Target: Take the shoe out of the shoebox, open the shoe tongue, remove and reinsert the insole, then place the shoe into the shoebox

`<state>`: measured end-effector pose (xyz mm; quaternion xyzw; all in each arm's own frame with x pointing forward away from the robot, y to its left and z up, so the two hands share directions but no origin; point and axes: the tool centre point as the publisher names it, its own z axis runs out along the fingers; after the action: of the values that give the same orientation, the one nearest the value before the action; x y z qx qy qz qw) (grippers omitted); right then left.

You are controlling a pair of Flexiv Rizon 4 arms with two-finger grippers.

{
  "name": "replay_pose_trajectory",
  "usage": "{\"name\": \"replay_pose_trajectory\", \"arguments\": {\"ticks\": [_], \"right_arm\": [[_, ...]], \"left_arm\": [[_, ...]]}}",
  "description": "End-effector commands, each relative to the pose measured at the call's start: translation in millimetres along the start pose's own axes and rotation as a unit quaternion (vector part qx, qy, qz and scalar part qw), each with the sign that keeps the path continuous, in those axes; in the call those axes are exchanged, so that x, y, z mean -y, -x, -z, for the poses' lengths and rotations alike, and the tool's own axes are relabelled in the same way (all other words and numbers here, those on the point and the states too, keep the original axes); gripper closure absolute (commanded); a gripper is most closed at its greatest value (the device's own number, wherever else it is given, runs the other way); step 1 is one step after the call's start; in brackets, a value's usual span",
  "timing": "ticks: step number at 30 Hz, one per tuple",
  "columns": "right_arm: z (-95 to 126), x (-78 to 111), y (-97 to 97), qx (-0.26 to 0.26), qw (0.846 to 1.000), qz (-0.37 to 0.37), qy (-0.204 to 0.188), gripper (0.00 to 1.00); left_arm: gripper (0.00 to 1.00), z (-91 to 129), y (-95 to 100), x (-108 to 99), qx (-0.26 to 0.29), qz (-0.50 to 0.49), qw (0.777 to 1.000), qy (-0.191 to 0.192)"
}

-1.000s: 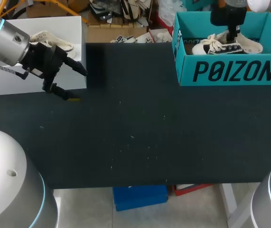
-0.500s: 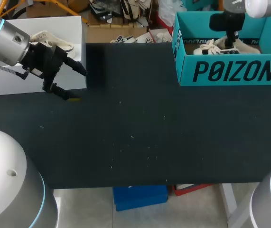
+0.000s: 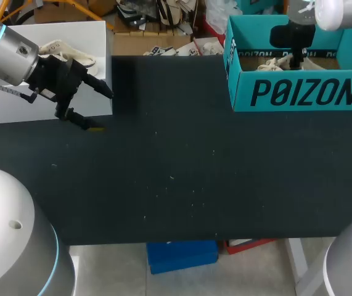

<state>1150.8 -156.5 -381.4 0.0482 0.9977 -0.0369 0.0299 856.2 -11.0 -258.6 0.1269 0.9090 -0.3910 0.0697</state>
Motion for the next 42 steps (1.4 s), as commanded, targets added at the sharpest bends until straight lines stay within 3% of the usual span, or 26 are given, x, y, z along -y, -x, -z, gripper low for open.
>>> {"name": "replay_pose_trajectory", "arguments": {"ticks": [1,15,16,17,18,28,36,42], "right_arm": [[-10,-3.8,6.5,-0.004,1.0,-0.001,-0.002,1.0],[-27,-6.6,9.8,-0.011,1.0,-0.007,-0.006,1.0],[-27,-6.4,10.2,-0.011,1.0,-0.007,-0.007,0.84],[-26,-5.6,10.7,-0.011,1.0,-0.008,-0.008,0.51],[-24,-4.1,11.1,-0.012,1.0,-0.009,-0.009,0.0],[9,16.2,17.3,0.003,0.999,-0.024,-0.021,0.0],[52,29.9,25.8,0.021,0.999,-0.032,-0.027,0.0],[90,29.1,17.3,0.025,0.999,-0.033,-0.022,0.0]], "left_arm": [[0.0,0,0.1,1,-0.002,0.0,1.0,0.002],[0.0,0,0.1,1,-0.002,0.0,1.0,0.002],[0.0,0,0.1,1,-0.002,0.0,1.0,0.002],[0.0,0,0.1,1,-0.002,0.0,1.0,0.002],[0.0,0,0.1,1,-0.002,0.0,1.0,0.002],[0.0,0,0.1,1,-0.002,0.0,1.0,0.002],[0.0,0,0.1,1,-0.002,0.0,1.0,0.002],[0.0,0,0.1,1,-0.002,0.0,1.0,0.002]]}}
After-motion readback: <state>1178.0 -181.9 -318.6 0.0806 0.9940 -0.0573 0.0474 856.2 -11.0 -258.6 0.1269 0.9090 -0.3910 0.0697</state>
